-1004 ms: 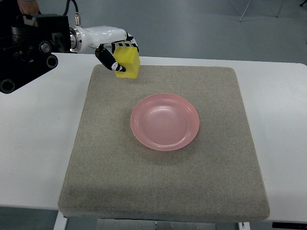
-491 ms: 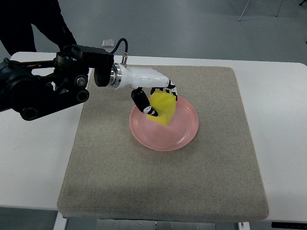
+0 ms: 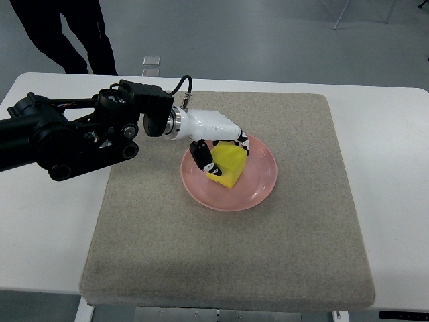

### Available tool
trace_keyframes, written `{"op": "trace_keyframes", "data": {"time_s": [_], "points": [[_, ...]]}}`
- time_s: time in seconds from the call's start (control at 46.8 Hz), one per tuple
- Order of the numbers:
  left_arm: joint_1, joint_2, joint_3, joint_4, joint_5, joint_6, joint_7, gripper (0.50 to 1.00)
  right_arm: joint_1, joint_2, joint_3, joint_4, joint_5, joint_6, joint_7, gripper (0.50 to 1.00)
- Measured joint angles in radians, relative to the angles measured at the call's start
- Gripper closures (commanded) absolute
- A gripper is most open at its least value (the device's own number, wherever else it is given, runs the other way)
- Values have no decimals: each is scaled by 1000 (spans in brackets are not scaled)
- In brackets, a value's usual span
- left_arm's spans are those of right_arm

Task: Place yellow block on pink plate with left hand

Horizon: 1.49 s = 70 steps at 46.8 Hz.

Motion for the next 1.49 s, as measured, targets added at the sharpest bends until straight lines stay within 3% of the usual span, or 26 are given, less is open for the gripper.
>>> {"op": "trace_keyframes", "data": {"time_s": [0.149,0.342,0.641,0.94,1.217,1.495], "points": [[0,-5,0,7,0,2,0,677,0,0,0,0,0,0,0,576],[-1,-5,0,7,-3,2,-2,542,0,0,0,0,0,0,0,576],[-16,55,-21,-22,-71,-7,-11,506,0,0,0,0,0,0,0,576],[-60,183,-87,-18,-528,-4,-23,504,0,0,0,0,0,0,0,576],[-28,219,-84,139,-1173,-12,-24,504,0,0,0,0,0,0,0,576],[59,206,-144,316,-1475,-32,-23,504,0,0,0,0,0,0,0,576]]}}
